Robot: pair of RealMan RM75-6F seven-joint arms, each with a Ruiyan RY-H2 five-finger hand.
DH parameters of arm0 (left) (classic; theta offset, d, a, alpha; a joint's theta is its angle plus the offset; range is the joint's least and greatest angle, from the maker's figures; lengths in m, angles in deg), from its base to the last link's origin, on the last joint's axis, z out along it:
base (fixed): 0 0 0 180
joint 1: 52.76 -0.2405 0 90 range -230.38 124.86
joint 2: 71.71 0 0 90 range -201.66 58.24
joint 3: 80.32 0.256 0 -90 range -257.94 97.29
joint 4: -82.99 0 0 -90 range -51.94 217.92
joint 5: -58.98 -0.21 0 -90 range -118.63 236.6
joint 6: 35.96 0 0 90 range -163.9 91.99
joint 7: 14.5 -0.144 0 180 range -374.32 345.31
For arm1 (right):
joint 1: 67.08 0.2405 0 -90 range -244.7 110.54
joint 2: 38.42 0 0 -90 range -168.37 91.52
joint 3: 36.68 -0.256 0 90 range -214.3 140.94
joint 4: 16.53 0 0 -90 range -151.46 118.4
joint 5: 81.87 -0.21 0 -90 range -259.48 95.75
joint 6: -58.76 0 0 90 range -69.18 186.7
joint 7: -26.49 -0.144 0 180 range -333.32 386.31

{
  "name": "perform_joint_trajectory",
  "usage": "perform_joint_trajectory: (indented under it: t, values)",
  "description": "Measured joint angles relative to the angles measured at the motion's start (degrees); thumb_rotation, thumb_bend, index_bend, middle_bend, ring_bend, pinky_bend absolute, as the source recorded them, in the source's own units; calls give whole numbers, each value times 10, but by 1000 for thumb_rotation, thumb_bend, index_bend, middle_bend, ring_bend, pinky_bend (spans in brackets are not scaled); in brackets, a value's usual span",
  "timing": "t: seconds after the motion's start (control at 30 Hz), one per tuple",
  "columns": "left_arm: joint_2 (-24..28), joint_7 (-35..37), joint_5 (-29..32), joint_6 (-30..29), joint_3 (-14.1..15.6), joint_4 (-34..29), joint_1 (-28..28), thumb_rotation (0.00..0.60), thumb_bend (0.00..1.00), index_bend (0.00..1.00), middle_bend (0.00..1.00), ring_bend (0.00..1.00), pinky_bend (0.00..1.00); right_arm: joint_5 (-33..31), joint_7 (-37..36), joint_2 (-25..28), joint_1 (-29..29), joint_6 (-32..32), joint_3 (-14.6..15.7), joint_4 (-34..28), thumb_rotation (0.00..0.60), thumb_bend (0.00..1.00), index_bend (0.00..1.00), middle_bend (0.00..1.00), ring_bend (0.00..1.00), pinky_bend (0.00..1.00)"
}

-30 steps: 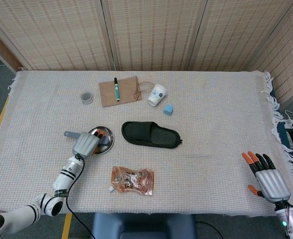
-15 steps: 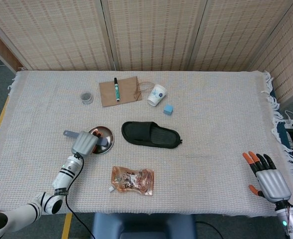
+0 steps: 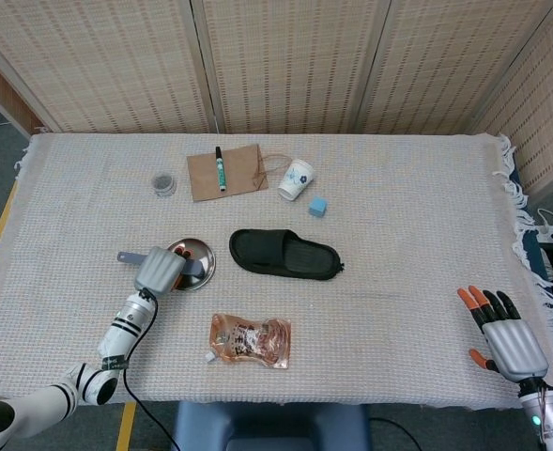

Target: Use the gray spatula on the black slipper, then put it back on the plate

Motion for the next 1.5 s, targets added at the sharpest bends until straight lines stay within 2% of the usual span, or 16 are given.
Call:
perform_joint_trajectory:
  t: [0.1,0.3,0.43,0.67,0.77,0.87,1.03,1.17,1.5]
  values:
    - [3,-1,-4,-11,2,-6,-3,600,447,512,610,872,1000,2,-1,-2,1,0,0,2,600,139,0,0,0,0]
    - [22,-18,-5,-29,-1,-38,-8,600,465,535,629,872,1000,20,-3,-9,12,-2,-1,6,600,142,0,0,0,0]
    - [45,-39,4,-36,-8,-79,-11,600,468,537,632,872,1000,42,1,-15,45,15,-8,10,600,203,0,0,0,0]
    - [92,-78,43,-26,-38,-143,-3,600,480,536,634,872,1000,57,28,-35,146,119,-36,9,600,236,0,0,0,0]
    - [103,-93,61,-19,-48,-169,3,600,479,535,632,872,1000,53,44,-52,194,174,-53,8,600,306,0,0,0,0]
    - [110,-109,75,-13,-57,-192,13,600,479,533,630,872,1000,44,74,-81,240,216,-70,19,600,422,0,0,0,0]
    - [104,-125,100,3,-75,-204,40,600,479,527,624,872,1000,20,94,-128,292,282,-85,48,600,505,0,0,0,0]
    - [97,-139,125,19,-87,-207,62,600,479,527,624,872,1000,-3,110,-154,319,320,-86,73,600,533,0,0,0,0]
    - [51,-160,165,42,-99,-169,110,600,478,526,624,872,1000,-39,114,-179,337,346,-73,105,600,551,0,0,0,0]
